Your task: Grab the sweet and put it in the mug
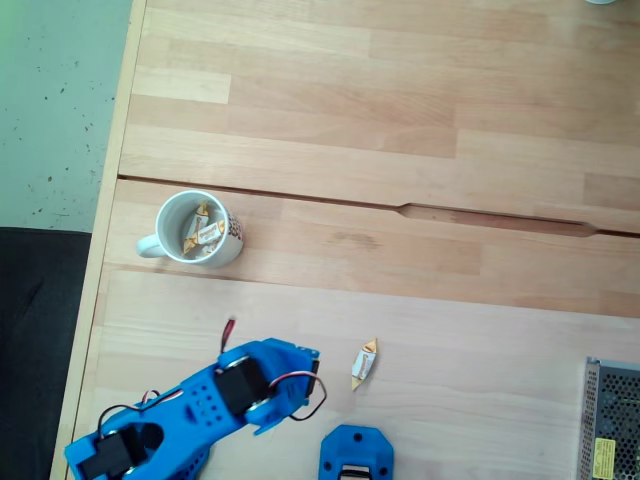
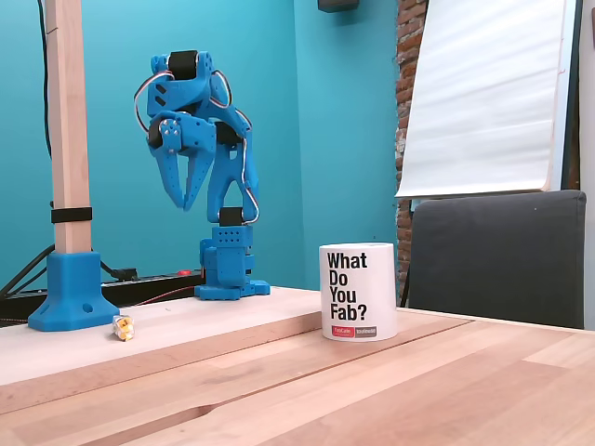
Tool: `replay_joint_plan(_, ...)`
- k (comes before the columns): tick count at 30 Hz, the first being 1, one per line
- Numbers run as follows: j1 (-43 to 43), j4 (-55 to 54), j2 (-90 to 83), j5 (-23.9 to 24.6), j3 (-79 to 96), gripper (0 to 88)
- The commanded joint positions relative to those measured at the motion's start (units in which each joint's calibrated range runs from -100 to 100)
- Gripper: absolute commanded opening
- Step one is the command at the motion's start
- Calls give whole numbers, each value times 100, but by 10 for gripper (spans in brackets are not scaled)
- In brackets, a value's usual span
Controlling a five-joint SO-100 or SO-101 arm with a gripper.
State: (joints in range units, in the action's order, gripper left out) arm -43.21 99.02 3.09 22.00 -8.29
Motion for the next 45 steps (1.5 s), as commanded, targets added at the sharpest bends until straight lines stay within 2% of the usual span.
replay_joint_plan(1,0,65,78,10,-286,0)
replay_joint_plan(13,0,73,362,24,-1008,0)
replay_joint_plan(21,14,65,991,503,-1035,0)
replay_joint_plan(37,14,65,2376,283,-2436,0)
replay_joint_plan(45,0,65,2540,283,-2543,0)
